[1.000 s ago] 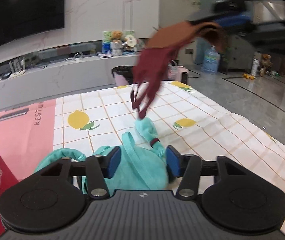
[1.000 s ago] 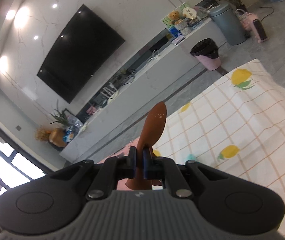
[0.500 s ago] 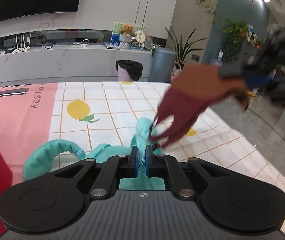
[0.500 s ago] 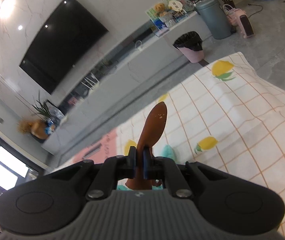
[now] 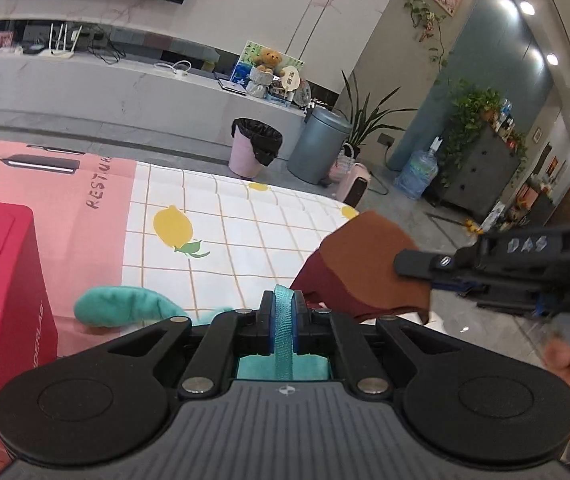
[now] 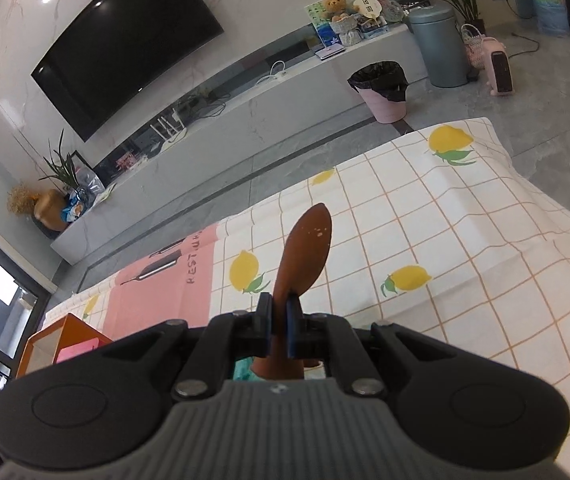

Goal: Organize soft objects
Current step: 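Carry the teal plush in left tool while right tool carries the brown felt to the box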

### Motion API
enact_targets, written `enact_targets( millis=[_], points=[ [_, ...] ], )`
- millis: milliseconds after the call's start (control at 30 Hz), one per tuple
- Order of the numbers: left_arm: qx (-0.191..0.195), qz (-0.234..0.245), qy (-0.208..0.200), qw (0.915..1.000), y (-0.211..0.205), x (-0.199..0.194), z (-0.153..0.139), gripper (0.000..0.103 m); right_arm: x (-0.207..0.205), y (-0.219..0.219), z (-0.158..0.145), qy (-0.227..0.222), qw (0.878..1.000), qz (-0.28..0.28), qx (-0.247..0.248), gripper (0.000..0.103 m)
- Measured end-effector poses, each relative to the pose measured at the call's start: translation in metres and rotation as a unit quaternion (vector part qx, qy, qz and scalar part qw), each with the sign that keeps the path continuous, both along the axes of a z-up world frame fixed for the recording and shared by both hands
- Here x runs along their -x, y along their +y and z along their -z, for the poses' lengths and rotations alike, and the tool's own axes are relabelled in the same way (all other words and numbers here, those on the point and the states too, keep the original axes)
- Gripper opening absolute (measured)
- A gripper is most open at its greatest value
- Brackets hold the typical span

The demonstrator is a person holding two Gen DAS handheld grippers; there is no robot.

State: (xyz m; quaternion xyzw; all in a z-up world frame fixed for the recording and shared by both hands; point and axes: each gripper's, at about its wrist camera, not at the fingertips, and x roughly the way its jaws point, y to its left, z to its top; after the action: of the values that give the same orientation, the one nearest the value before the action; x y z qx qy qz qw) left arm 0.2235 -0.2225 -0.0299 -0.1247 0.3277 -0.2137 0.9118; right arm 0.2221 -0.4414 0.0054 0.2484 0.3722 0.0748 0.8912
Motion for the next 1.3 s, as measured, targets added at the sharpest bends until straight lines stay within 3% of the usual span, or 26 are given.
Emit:
enact_targets(
  millis=[133, 367, 700, 900, 1067, 1300],
  points=[
    [0.02, 0.002, 0.006, 0.9998, 0.007, -0.002, -0.009, 0.008, 0.001, 0.003, -0.001, 0.0, 1.0, -0.001, 0.002, 0.004],
    [0.021, 0.006, -0.02, 0.9996, 0.014, 0.0, -0.034, 0.008, -0.002, 0.015, -0.007, -0.012, 1.0, 0.009, 0.014, 0.004],
    [-0.016, 0.008, -0.06, 0.998, 0.024, 0.008, -0.075, 0.008, 0.016, 0.043, -0.054, -0.08, 0.996, 0.004, 0.026, 0.004],
    [-0.045, 0.004, -0.134, 0.99, 0.055, 0.023, -0.134, 0.008, 0.032, 0.09, -0.1, -0.131, 0.99, -0.027, 0.051, 0.004],
    [-0.096, -0.014, -0.188, 0.9773, 0.092, 0.053, -0.167, 0.008, 0.038, 0.146, -0.139, -0.171, 0.98, -0.08, 0.061, 0.004],
    [-0.144, -0.074, -0.179, 0.9705, 0.147, 0.088, -0.181, 0.008, 0.036, 0.228, -0.162, -0.183, 0.971, -0.137, 0.062, 0.004]
  ],
)
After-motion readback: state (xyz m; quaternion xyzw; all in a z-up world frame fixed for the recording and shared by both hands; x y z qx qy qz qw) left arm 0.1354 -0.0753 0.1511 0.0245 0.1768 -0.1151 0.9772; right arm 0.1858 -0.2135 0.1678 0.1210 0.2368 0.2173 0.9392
